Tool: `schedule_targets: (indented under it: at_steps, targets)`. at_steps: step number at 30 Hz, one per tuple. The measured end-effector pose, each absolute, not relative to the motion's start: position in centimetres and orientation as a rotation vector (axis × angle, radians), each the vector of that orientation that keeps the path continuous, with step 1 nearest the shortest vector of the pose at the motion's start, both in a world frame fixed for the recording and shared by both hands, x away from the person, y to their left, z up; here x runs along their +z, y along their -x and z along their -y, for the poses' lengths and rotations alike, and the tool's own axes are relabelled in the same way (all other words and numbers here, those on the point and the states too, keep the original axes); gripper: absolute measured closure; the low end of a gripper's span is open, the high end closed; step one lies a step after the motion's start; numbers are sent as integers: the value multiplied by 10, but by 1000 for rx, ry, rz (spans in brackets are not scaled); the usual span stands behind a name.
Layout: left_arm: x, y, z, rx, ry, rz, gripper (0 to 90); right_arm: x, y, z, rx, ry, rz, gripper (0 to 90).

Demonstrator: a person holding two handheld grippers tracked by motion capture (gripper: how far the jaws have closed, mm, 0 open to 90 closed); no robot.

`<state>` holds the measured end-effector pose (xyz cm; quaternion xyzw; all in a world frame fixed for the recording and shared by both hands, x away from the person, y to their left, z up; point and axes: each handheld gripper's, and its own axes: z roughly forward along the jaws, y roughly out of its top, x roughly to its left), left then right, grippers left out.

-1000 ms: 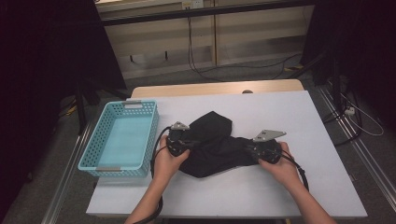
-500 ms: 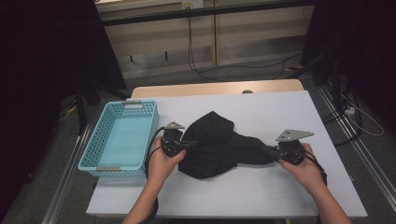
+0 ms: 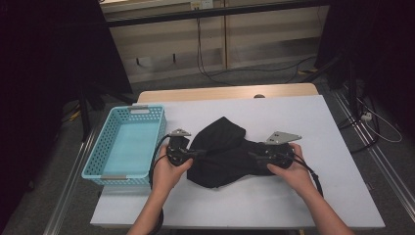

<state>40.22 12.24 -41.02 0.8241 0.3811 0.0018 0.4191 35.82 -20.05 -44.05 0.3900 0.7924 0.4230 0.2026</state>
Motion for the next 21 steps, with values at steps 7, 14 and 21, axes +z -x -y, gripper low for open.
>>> schedule_targets:
  at_steps: [7, 14, 21]
  targets:
    - [-400, -404, -138, 38, -2004, -981, 899, -451, -360, 188, 1188, -1053, -2337, 775]
    - [-397, -405, -146, 54, -1977, -1004, 895, -447, -346, 179, 1281, -1013, -2425, 882]
    - [-397, -406, -138, 58, -1970, -979, 793, -449, -323, 165, 1318, -949, -2504, 882]
